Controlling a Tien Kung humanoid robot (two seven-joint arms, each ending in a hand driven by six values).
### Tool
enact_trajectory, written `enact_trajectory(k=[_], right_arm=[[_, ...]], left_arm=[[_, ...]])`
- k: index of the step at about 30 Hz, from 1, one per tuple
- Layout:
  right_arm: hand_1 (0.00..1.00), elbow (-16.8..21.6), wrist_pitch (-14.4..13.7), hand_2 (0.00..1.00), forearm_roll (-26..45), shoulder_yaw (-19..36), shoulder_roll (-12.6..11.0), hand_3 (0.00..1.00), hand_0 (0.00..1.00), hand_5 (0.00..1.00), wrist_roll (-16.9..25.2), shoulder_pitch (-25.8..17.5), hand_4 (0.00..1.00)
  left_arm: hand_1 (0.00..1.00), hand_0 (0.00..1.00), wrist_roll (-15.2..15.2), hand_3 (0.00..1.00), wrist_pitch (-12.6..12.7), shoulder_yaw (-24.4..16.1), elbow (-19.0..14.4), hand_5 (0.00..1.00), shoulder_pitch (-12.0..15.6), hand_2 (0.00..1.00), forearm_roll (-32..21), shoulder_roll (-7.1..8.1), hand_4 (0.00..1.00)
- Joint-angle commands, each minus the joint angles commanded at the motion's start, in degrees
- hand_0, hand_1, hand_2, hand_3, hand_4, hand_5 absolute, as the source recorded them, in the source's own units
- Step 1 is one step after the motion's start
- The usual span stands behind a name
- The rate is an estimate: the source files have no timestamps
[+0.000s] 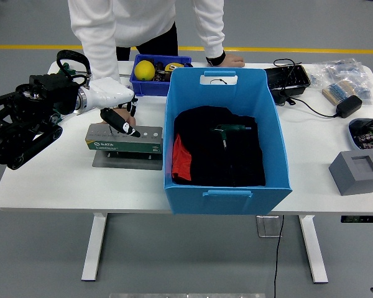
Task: Lift tool from toolbox,place it in box,lift tool from toolbox,place it in box
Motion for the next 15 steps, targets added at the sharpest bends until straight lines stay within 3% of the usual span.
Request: enact_trajectory(k=[6, 14, 15], right_arm=[[0.648, 0.00, 0.05, 0.704, -0.05, -0.15, 0.03, 0.559, 0.688, 0.668, -0.08, -0.16, 0.781], [0.648, 0.00, 0.04, 0.704, 0.30, -0.49, 0.08, 0.559, 0.689, 0.668, -0.01, -0.31, 0.781], [0.649, 0.00, 0.04, 0.703, 0.36, -0.55, 0.09, 0.558, 0.689, 0.668, 0.01, -0.33, 0.781]], left_arm=[[0.575, 0.462, 2.10, 0.531, -1.91, 0.97, 1.07, 0.802, 0.17, 0.612, 0.91, -0.04, 0.928], [0.579, 0.462, 2.25, 0.515, -3.04, 2.13, 1.49, 0.795, 0.40, 0.601, 0.53, 0.17, 0.916], [0.558, 0.461, 2.23, 0.481, -3.09, 2.22, 1.59, 0.795, 0.39, 0.557, 0.52, 0.14, 0.909]])
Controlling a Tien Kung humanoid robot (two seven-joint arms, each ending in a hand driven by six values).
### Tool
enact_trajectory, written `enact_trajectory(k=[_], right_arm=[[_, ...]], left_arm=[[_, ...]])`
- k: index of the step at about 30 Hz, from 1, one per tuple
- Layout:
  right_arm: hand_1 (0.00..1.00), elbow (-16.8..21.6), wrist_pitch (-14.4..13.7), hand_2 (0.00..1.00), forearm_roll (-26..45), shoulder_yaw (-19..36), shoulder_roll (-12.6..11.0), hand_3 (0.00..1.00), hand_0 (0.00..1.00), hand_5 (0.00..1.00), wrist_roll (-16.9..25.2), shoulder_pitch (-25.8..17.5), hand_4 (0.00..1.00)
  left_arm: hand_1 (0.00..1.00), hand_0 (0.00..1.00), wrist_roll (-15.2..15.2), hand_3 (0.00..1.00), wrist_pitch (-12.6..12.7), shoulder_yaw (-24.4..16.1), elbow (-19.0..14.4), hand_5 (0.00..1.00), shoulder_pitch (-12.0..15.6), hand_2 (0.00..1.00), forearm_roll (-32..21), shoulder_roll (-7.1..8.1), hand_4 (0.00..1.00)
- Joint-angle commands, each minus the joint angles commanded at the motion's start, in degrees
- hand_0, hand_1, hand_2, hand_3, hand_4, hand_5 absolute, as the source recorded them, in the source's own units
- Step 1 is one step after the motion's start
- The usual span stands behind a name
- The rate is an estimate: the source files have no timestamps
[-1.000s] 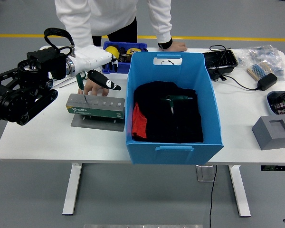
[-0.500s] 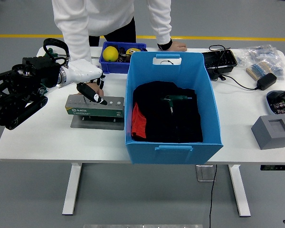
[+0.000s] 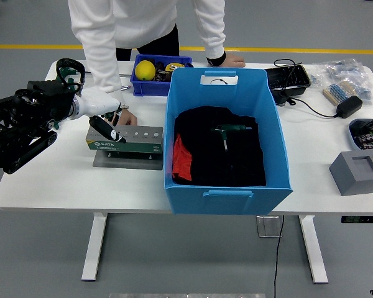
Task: Lift tool from toolbox,place it in box,lift tool from toolbox,place it in box
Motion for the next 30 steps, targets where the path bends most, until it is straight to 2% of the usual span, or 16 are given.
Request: enact_trajectory(k=[5, 6, 11, 12, 23, 24, 29, 30], right_arm=[[0.649, 0.00, -0.01, 0.703, 0.14, -0.10, 0.03, 0.558, 0.689, 0.668, 0.03, 0.00, 0.781], [0.649, 0.00, 0.00, 0.703, 0.10, -0.06, 0.01, 0.559, 0.691, 0.668, 0.02, 0.05, 0.781], [0.649, 0.00, 0.00, 0.703, -0.16, 0.30, -0.01, 0.559, 0.691, 0.668, -0.04, 0.18, 0.781], [0.649, 0.00, 0.00, 0.703, -0.17, 0.36, -0.03, 0.558, 0.691, 0.667, -0.05, 0.20, 0.781], [0.649, 0.00, -0.01, 0.703, -0.54, 0.81, -0.11, 0.558, 0.691, 0.668, -0.07, 0.46, 0.782], [0.649, 0.00, -0.01, 0.703, -0.54, 0.80, -0.12, 0.558, 0.692, 0.668, -0.06, 0.48, 0.781], [0.649, 0.00, -0.01, 0.703, -0.48, 0.78, -0.14, 0.558, 0.692, 0.668, -0.05, 0.53, 0.781], [0.649, 0.00, -0.01, 0.703, -0.53, 0.82, -0.15, 0.558, 0.692, 0.668, -0.06, 0.54, 0.781]], left_arm=[[0.558, 0.461, -0.10, 0.481, 0.05, 0.19, 0.41, 0.795, -0.13, 0.557, 0.11, -0.15, 0.909], [0.514, 0.460, -0.13, 0.410, 0.06, 0.16, 0.50, 0.799, -0.19, 0.480, 0.16, -0.17, 0.904], [0.514, 0.460, -0.29, 0.410, 0.13, 0.35, 0.76, 0.799, -0.44, 0.480, 0.32, -0.36, 0.904], [0.454, 0.455, -0.33, 0.376, 0.15, 0.35, 0.84, 0.800, -0.47, 0.403, 0.35, -0.40, 0.901], [0.418, 0.449, -0.51, 0.356, 0.71, 1.48, 2.10, 0.802, -0.92, 0.359, 0.74, -0.58, 0.897], [0.343, 0.440, -0.52, 0.310, 0.76, 1.55, 2.22, 0.801, -0.93, 0.290, 0.72, -0.57, 0.893], [0.343, 0.440, -0.78, 0.310, 1.42, 2.07, 2.74, 0.801, -1.05, 0.290, 0.47, -0.53, 0.893], [0.238, 0.418, -0.93, 0.222, 1.62, 2.10, 2.78, 0.806, -1.06, 0.214, 0.42, -0.52, 0.889]])
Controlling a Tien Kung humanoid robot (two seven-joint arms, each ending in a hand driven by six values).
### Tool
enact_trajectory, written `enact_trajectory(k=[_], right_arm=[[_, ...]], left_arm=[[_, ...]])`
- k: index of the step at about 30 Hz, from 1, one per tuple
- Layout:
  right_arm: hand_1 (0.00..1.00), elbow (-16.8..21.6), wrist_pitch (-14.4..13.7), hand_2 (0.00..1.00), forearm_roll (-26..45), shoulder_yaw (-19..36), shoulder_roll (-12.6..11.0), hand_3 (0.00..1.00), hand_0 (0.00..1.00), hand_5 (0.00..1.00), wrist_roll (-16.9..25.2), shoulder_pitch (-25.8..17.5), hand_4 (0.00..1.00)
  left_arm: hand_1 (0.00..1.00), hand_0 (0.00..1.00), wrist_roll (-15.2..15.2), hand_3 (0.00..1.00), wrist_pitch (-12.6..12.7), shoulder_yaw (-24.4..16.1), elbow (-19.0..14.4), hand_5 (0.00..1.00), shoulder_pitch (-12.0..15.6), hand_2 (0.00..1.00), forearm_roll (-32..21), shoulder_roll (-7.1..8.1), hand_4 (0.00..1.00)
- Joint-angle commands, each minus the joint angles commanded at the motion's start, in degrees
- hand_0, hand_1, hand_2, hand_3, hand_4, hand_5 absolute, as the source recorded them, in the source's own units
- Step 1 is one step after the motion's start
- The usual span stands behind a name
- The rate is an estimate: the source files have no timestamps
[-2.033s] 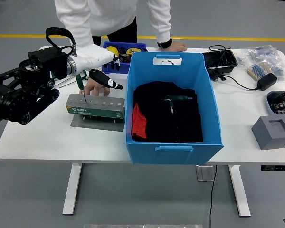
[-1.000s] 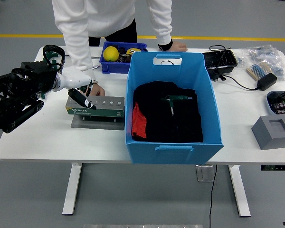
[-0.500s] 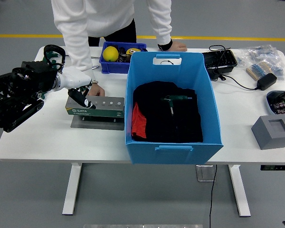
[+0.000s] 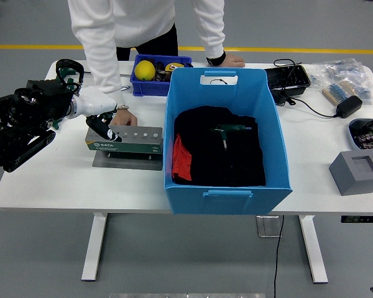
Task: Lift tool from toolbox,place it in box,lift tool from toolbox,place it in box
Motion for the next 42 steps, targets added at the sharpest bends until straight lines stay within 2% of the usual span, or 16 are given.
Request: enact_trajectory(k=[5, 6, 11, 12, 17, 18, 23, 24, 29, 30, 42], right_arm=[[0.649, 0.00, 0.01, 0.703, -0.13, 0.13, -0.02, 0.558, 0.692, 0.668, -0.05, 0.04, 0.781], [0.649, 0.00, 0.01, 0.703, -0.12, 0.13, -0.02, 0.558, 0.692, 0.667, -0.06, 0.04, 0.780], [0.649, 0.00, 0.02, 0.703, -0.10, 0.19, -0.03, 0.558, 0.692, 0.667, -0.07, 0.09, 0.780], [0.649, 0.00, 0.01, 0.703, -0.13, 0.20, -0.02, 0.558, 0.693, 0.669, -0.07, 0.10, 0.781], [0.649, 0.00, 0.01, 0.703, 0.18, -0.08, -0.01, 0.558, 0.693, 0.669, 0.00, 0.11, 0.781], [0.650, 0.00, 0.01, 0.703, 0.21, -0.12, 0.01, 0.558, 0.694, 0.668, 0.01, 0.11, 0.781], [0.650, 0.00, 0.01, 0.703, 0.54, -0.45, 0.05, 0.558, 0.694, 0.668, 0.07, 0.10, 0.781], [0.650, 0.00, 0.00, 0.703, 0.52, -0.45, 0.06, 0.558, 0.696, 0.668, 0.08, 0.10, 0.781], [0.650, 0.00, 0.00, 0.703, 0.50, -0.46, 0.08, 0.558, 0.696, 0.668, 0.07, 0.08, 0.781], [0.650, 0.00, -0.02, 0.703, 0.46, -0.43, 0.09, 0.557, 0.695, 0.669, 0.07, 0.07, 0.780], [0.650, 0.00, -0.05, 0.703, 0.52, -0.52, 0.20, 0.558, 0.696, 0.668, 0.04, -0.12, 0.780]], left_arm=[[0.238, 0.418, -0.81, 0.222, 1.02, 0.14, 0.24, 0.806, -0.06, 0.214, -0.50, -0.06, 0.889], [0.165, 0.366, -1.09, 0.163, 1.36, 0.14, 0.35, 0.788, -0.05, 0.154, -0.67, -0.07, 0.882], [0.165, 0.366, -2.63, 0.163, 3.34, 0.24, 1.10, 0.788, 0.11, 0.154, -1.00, -0.11, 0.882], [0.117, 0.298, -2.98, 0.114, 3.84, 0.21, 1.24, 0.586, 0.17, 0.122, -1.04, -0.10, 0.920], [0.117, 0.298, -5.03, 0.114, 6.72, 0.17, 1.90, 0.586, 0.39, 0.122, -1.27, 0.06, 0.920], [0.062, 0.215, -5.46, 0.080, 7.43, 0.10, 2.09, 0.465, 0.44, 0.089, -1.28, 0.07, 0.958], [0.062, 0.215, -7.75, 0.080, 11.18, -0.54, 3.17, 0.465, 0.78, 0.089, -2.44, 0.22, 0.958], [0.007, 0.158, -8.17, 0.056, 11.85, -0.79, 3.29, 0.392, 0.86, 0.055, -2.86, 0.27, 0.937], [0.007, 0.158, -9.98, 0.056, 14.01, -2.78, 3.46, 0.392, 1.27, 0.055, -4.28, 0.51, 0.937], [0.002, 0.138, -10.36, 0.035, 14.29, -3.47, 3.45, 0.401, 1.36, 0.031, -4.52, 0.56, 0.896], [0.002, 0.121, -14.47, 0.022, 16.71, -10.46, 2.74, 0.404, 2.45, 0.016, -6.91, 1.22, 0.859]])
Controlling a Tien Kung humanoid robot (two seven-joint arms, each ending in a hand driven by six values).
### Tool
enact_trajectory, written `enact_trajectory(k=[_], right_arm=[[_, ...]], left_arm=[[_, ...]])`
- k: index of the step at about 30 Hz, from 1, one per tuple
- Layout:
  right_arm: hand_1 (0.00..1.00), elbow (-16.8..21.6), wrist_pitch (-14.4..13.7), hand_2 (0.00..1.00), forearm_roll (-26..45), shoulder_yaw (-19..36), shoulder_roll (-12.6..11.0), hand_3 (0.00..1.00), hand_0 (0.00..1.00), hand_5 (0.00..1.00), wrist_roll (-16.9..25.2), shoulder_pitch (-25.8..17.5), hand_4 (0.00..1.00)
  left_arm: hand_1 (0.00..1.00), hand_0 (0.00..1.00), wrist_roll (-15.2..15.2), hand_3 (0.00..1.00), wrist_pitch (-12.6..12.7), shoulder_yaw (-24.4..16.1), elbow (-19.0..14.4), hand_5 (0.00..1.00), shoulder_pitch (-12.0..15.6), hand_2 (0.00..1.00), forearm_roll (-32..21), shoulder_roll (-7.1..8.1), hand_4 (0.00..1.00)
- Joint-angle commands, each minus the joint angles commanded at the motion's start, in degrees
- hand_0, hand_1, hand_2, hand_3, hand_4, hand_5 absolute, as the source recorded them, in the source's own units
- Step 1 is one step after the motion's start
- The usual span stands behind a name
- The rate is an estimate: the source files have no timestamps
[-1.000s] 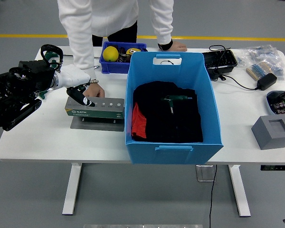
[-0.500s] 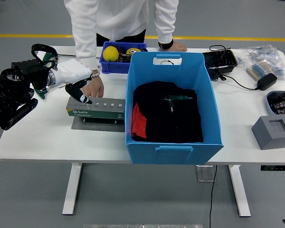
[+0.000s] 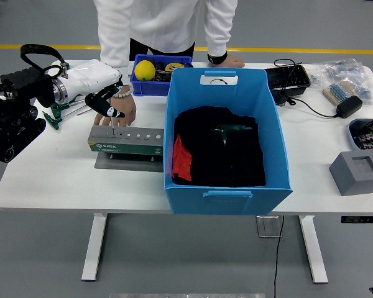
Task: Lift tool from toolbox,place it in box,lift tool from toolbox,place it in box
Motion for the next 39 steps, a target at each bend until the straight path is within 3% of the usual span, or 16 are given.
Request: enact_trajectory(k=[12, 22, 31, 39], right_arm=[[0.651, 0.00, 0.02, 0.703, 0.93, -1.05, 0.26, 0.558, 0.695, 0.669, 0.09, -0.46, 0.780], [0.652, 0.00, 0.05, 0.703, 1.17, -1.48, 0.42, 0.558, 0.695, 0.669, 0.09, -0.78, 0.780], [0.651, 0.00, 0.09, 0.703, 1.32, -1.56, 0.30, 0.558, 0.695, 0.668, 0.13, -0.50, 0.780], [0.649, 0.00, 0.14, 0.703, 0.97, -1.30, 0.08, 0.558, 0.695, 0.669, 0.12, 0.09, 0.780]], left_arm=[[0.002, 0.110, -1.03, 0.017, 0.32, -7.09, -5.50, 0.413, 1.30, 0.008, -0.43, 1.21, 0.840], [0.002, 0.110, 0.30, 0.016, -0.70, -13.74, -13.51, 0.407, 1.89, 0.005, -2.24, 1.40, 0.825], [0.002, 0.116, 2.47, 0.015, -1.14, -18.10, -20.94, 0.399, 2.67, 0.005, -5.13, -2.24, 0.804], [0.002, 0.122, 3.29, 0.015, -1.86, -18.06, -20.06, 0.399, 4.19, 0.006, -7.65, -7.89, 0.800]])
